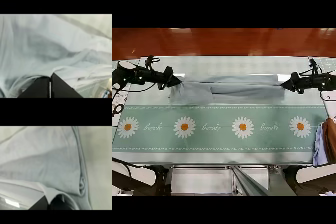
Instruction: Fold the shirts.
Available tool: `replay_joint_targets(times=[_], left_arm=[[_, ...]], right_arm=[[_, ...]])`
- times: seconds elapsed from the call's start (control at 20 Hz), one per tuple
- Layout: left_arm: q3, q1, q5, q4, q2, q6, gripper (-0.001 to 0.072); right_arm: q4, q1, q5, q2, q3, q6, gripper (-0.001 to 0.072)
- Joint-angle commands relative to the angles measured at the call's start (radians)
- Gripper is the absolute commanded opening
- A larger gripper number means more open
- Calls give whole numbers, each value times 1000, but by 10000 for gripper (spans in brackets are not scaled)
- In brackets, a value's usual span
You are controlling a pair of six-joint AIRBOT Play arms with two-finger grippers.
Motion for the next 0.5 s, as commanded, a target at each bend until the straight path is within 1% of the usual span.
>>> replay_joint_targets(times=[0.0,0.2,0.45], left_arm=[[178,-10,-27,0,-126,-34,20],[282,-25,-48,0,-204,-34,19],[295,-27,-49,0,-233,-33,20]], right_arm=[[25,19,-40,-73,82,9,31],[32,36,-62,-120,137,9,31],[63,49,-106,-161,153,9,31]])
